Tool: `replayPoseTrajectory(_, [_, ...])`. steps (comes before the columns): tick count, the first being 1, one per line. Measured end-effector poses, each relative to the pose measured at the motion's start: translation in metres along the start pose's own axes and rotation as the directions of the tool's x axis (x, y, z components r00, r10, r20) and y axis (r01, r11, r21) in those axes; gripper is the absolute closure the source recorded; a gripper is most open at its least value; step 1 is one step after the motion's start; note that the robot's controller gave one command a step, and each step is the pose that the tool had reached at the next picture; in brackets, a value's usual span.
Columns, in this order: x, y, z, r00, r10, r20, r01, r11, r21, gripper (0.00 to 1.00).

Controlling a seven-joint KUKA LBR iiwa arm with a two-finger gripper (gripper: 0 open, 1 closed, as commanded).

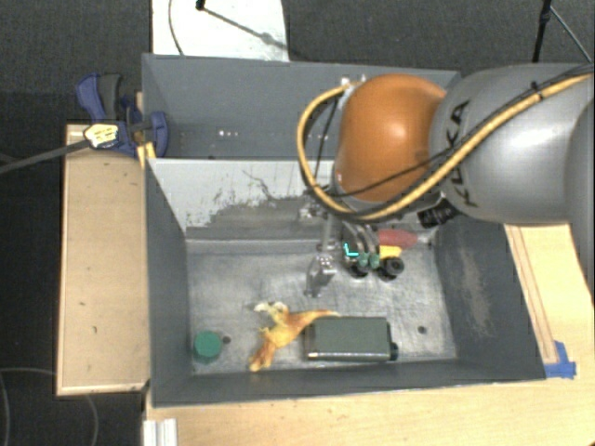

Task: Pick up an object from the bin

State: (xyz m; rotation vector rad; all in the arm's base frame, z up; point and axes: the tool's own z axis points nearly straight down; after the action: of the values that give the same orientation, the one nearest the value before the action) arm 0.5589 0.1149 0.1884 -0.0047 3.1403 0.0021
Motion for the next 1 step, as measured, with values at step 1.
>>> replayPoseTrajectory(1, [-0.0006, -0.0003, -0.0006, 1.000, 0.003, 0.002, -0.003, 1.000, 0.000, 0.00])
